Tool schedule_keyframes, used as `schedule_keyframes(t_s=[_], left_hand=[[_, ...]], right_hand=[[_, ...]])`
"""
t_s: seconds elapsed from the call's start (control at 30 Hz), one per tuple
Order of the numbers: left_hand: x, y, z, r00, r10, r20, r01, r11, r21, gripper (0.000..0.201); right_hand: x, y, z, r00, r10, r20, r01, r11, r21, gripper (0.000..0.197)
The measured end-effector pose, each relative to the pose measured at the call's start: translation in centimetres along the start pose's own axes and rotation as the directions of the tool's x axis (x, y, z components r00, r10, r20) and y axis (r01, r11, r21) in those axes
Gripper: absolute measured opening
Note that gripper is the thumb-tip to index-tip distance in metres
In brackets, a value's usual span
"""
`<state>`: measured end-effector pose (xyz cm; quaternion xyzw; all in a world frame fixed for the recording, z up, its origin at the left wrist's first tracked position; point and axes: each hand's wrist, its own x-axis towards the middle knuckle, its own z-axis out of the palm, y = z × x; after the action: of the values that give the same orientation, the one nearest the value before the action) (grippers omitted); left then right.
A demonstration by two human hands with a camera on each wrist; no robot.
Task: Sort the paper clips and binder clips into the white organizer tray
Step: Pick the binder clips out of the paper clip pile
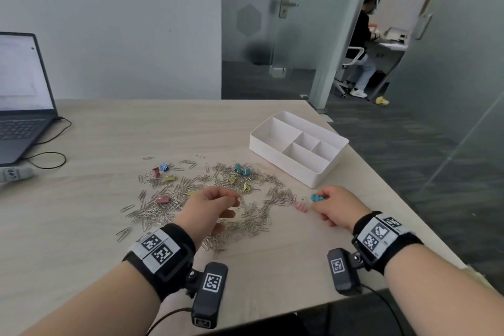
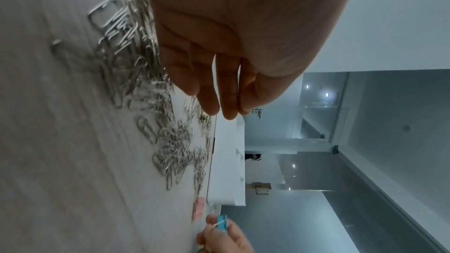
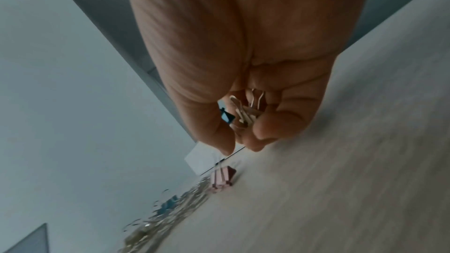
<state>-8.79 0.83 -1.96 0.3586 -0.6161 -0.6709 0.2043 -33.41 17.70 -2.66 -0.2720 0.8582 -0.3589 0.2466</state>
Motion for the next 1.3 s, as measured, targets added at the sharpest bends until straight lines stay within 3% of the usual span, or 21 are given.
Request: schedule_keyframes(t_s=[0.27,0.47,0.6,0.77,0.93,1.0,1.07,1.17,1.3], left_hand=[[0.2,0.1,-1.8,0.999,0.01,-0.034,-0.01,1.0,0.022,0.011],[0.1,-0.1,-2.5,1.0,0.009,-0.029,-0.008,0.999,0.039,0.011],[0.0,0.1,-2.9,1.0,0.02,-0.024,-0.018,0.998,0.053,0.011],[-0.2,0.3,-3.8,0.998,0.045,-0.032,-0.041,0.993,0.107,0.012],[0.4,0.7,-6.4,0.988,0.133,-0.077,-0.109,0.96,0.257,0.013],[1.0,1.0,-7.6,0.978,0.169,-0.126,-0.123,0.943,0.308,0.012],[1.7,1.3,-8.9,0.965,0.195,-0.177,-0.126,0.933,0.337,0.013],[2.8,1.3,-10.6,0.952,0.208,-0.226,-0.113,0.922,0.372,0.015],[3.4,1.2,-11.3,0.959,0.223,-0.175,-0.086,0.817,0.57,0.013]], right_hand=[[0.9,0.4,-1.6,0.999,-0.016,-0.04,-0.001,0.915,-0.404,0.028],[1.0,-0.5,-1.0,1.0,-0.031,0.0,0.028,0.893,-0.45,0.056],[1.1,-1.2,-0.1,0.997,-0.062,-0.045,0.03,0.859,-0.511,0.037],[1.6,-1.6,0.2,0.995,-0.102,0.019,0.094,0.805,-0.586,0.008],[1.9,-1.5,-1.4,0.996,-0.081,-0.029,0.038,0.719,-0.694,0.008],[1.8,-2.3,-1.4,0.988,-0.134,-0.075,0.043,0.711,-0.702,0.009],[1.4,-3.8,-0.6,0.976,-0.204,-0.075,0.102,0.735,-0.67,0.011],[0.9,-6.3,1.9,0.956,-0.293,0.031,0.262,0.796,-0.545,0.01],[1.3,-9.4,6.1,0.915,-0.372,0.155,0.401,0.797,-0.452,0.012]])
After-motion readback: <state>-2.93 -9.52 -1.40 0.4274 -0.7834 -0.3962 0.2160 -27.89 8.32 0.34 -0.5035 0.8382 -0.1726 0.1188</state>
